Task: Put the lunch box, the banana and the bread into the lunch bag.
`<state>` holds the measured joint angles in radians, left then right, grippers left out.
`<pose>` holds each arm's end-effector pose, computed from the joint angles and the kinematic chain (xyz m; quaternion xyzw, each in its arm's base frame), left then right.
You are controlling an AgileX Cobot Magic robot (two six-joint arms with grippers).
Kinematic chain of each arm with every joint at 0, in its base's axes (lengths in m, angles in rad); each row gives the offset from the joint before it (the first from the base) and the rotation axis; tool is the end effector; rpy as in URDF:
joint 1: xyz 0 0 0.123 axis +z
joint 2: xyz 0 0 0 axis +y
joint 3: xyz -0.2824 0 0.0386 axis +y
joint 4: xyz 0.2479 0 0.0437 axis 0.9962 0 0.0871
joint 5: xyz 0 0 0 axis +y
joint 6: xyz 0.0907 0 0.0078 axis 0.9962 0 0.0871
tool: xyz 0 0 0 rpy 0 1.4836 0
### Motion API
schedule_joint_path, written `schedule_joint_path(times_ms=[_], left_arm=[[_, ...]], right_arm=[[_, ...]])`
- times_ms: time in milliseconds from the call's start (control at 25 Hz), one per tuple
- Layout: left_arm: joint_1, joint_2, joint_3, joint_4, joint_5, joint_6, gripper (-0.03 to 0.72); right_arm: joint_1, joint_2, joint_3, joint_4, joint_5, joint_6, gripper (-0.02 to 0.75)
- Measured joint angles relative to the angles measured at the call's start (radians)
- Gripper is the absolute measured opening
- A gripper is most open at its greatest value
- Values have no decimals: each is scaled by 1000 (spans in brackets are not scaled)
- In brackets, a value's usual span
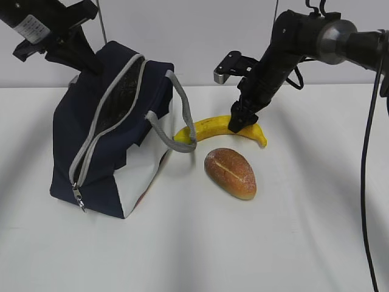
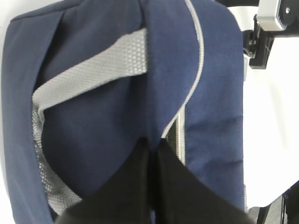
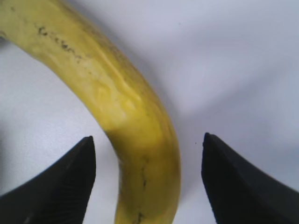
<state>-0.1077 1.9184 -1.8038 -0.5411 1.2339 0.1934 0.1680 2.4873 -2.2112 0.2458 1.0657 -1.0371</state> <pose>0.4046 -0.0883 0.3160 0.0949 0.9486 -0.2562 0.1596 0.5160 0.1072 0.1545 -0.5211 0.8311 0.0388 0.1903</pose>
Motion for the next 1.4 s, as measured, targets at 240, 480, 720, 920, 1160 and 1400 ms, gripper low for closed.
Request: schedule_joint_path(times_ms=[240,480,720,920,1160,1400], left_arm=[[0,0,0,0,0,0,-1],[0,0,0,0,0,0,-1],[0,0,0,1,0,0,-1],[0,0,0,1,0,1,-1],[0,0,0,1,0,2,-1],[0,0,0,1,0,2,-1]], right_arm=[[0,7,0,18,-3,-47,523],[0,36,0,27,-15,-56,498],[0,36,0,32,-29,-56,358],[0,37,-19,29,-15,-52,330],[-5,39,-78,-2,26,18,330],[-56,3,-79,-52,84,107,330]])
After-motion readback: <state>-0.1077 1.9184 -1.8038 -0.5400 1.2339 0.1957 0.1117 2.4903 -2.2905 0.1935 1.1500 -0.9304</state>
